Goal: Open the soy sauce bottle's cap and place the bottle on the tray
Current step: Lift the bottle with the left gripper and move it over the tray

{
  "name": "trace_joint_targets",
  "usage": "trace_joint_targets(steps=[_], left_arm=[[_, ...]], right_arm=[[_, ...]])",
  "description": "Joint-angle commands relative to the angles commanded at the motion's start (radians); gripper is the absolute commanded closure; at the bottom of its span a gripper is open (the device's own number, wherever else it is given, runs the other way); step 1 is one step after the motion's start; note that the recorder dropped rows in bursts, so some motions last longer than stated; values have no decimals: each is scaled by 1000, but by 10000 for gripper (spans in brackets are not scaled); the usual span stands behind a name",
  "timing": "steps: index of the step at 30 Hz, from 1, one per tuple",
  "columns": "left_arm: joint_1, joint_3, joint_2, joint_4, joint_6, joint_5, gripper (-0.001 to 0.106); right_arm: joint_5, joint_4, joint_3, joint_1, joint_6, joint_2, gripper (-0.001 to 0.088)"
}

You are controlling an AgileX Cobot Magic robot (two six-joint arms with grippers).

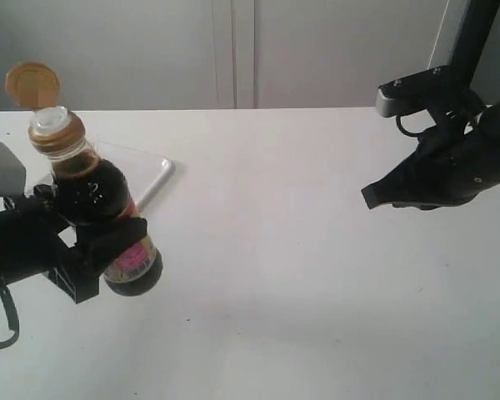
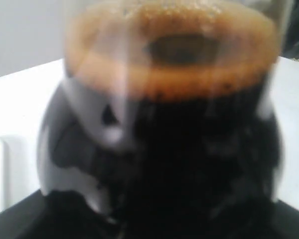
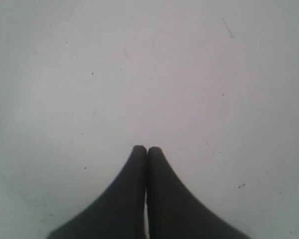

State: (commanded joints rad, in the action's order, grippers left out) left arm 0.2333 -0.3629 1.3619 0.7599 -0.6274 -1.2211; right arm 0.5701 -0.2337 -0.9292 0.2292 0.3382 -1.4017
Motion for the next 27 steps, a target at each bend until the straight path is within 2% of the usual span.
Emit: trace_joint_targets(steps=[8, 21, 27], left_arm=[[0, -82, 0, 2, 0, 37, 1053], [0, -219, 0, 0, -4, 208, 1053], [-4, -250, 0, -66, 36, 313, 1053]], right_arm=[[4, -5, 0, 0, -2, 0, 868], [8, -23, 0, 0, -2, 0, 868], [6, -23, 0, 0, -2, 0, 868]])
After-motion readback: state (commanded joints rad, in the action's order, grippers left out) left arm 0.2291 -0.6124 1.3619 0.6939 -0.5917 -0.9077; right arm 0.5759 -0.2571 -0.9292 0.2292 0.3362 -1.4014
